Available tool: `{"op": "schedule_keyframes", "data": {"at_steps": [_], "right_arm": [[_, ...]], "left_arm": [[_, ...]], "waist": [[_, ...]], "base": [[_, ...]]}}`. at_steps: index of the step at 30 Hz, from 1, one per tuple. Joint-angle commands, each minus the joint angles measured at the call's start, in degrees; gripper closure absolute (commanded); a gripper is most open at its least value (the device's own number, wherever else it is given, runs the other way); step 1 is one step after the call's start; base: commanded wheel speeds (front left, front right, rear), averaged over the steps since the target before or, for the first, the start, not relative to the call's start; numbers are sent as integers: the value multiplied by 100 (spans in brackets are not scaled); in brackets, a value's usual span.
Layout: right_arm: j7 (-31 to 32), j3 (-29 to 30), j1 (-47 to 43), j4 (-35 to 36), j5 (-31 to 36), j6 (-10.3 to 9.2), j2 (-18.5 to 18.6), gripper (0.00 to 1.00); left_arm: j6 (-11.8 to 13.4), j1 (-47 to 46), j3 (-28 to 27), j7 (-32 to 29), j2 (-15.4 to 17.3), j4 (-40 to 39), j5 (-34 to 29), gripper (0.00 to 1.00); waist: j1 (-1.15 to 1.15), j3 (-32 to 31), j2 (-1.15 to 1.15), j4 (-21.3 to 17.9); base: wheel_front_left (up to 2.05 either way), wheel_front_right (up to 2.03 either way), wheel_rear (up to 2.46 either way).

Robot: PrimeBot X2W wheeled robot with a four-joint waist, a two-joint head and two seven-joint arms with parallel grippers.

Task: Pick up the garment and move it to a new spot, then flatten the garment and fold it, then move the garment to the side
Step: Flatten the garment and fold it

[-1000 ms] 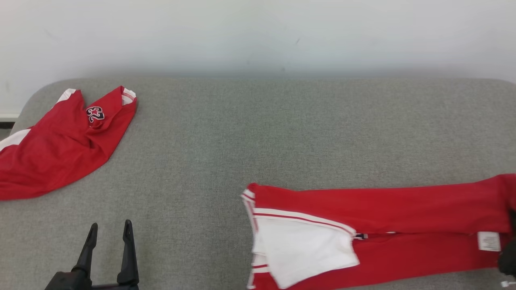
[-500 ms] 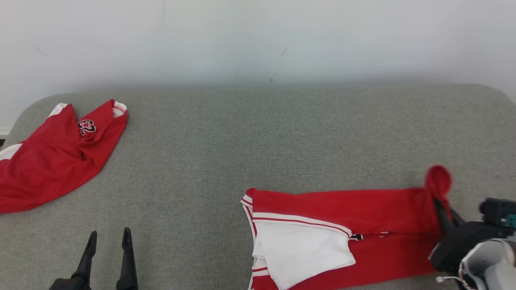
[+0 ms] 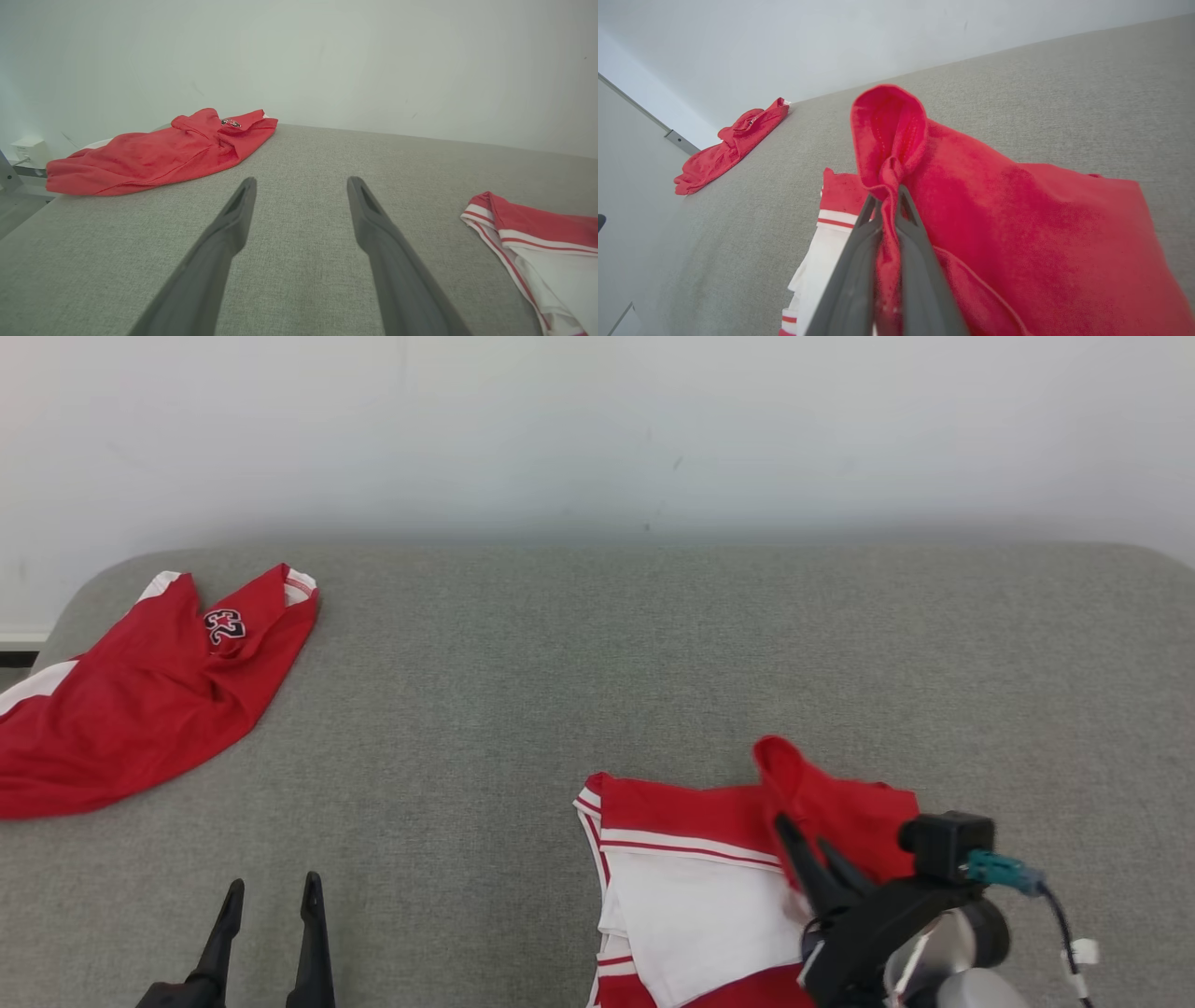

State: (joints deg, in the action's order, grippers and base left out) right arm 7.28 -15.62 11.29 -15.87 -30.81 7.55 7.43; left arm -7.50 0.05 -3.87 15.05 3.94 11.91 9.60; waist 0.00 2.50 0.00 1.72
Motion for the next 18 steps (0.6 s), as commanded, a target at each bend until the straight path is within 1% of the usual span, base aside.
{"op": "schedule_keyframes", "data": {"at_steps": [1, 5, 10, 14, 18], "right_arm": [[-23, -64, -61, 20, -28, -11, -36, 100], [-61, -392, -49, -40, -106, -11, -256, 100], [-276, -594, 115, -379, -164, -11, -417, 100], [-460, -868, 268, -718, -222, -11, -451, 100], [-750, -1189, 451, -991, -527, -11, -455, 100]], "left_arm": [[10, 13, 10, 18, -12, 16, -9, 0], [9, -43, 51, 18, -18, 32, -5, 0], [9, -147, 95, 18, 26, 114, 57, 0], [9, -225, 171, 18, 32, 155, 73, 0], [8, -266, 208, 18, 38, 183, 88, 0]], "waist": [[0, 4, 0, 53], [0, 25, 0, 146], [0, 74, 0, 249], [0, 122, 0, 347], [0, 144, 0, 405]], "base": [[0, 0, 0], [0, 0, 0], [0, 0, 0], [0, 0, 0], [0, 0, 0]]}}
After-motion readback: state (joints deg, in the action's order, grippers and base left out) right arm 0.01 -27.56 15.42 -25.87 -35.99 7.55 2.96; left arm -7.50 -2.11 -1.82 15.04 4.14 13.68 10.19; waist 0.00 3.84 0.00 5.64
